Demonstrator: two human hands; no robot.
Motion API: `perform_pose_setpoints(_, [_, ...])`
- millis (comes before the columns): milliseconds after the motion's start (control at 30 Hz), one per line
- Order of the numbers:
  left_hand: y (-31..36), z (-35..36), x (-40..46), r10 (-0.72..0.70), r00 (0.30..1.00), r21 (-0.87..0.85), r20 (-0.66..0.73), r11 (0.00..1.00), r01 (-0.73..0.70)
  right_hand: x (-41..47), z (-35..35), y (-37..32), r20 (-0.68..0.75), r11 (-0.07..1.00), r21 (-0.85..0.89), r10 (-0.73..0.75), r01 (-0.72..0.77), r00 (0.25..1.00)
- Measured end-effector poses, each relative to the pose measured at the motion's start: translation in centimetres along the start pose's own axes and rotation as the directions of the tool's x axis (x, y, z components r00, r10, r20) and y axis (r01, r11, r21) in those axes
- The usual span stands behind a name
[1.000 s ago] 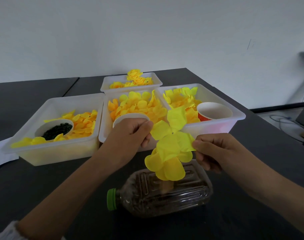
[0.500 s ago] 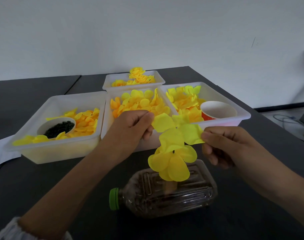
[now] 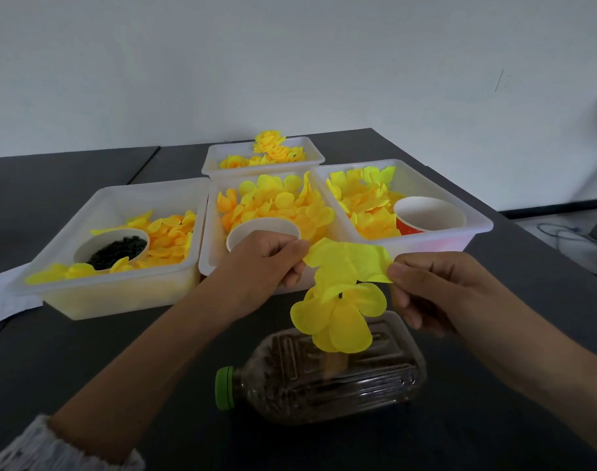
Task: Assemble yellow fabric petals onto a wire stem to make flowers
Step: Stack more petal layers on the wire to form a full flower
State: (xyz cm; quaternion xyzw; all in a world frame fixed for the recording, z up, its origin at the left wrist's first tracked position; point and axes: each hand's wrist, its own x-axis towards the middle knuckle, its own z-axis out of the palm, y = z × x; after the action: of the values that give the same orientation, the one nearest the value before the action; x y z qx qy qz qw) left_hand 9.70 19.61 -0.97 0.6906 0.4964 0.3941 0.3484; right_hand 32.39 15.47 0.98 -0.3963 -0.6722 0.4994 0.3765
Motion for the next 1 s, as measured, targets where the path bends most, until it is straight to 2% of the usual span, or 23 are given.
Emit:
perform_pose_setpoints(100, [-0.3,0.2,0.1,0.017,0.999,0.024,0.037,1.000,-0.018,0.1,0.1,0.3,0.009,1.000,-0.008,0.012,-0.012,1.000])
perform_pose_setpoints(300, [-0.3,0.7,-0.4,0.053,0.999,0.096,0.010,0.994,-0.054,-0.2,-0.3,1.3,0.006,0.995,-0.026,0.099,-0.099,0.995])
perform_pose_setpoints(433, [-0.3,0.1,-1.1,0.129,0.992,0.305,0.005,0.944,-0.124,-0.3,-0.5,2.0,0.039,0.991,-0.047,0.126,-0.124,0.991])
perform_pose_setpoints(633, [-0.8,-0.4,-1.9,0.069,0.996,0.480,0.048,0.873,-0.084,-0.6,-0.4,3.4,0.092,0.965,-0.110,0.248,-0.237,0.965])
perform_pose_setpoints(900, [-1.9,1.1,-2.5,0.082,0.995,0.606,0.053,0.790,-0.098,-0.3,-0.2,4.3,0.089,0.949,-0.257,0.211,-0.182,0.973])
perform_pose_setpoints(1000, [-2.0,1.4,-2.6,0.097,0.992,0.603,0.078,0.788,-0.124,0.0,-0.3,4.7,0.106,0.940,-0.292,0.217,-0.178,0.970])
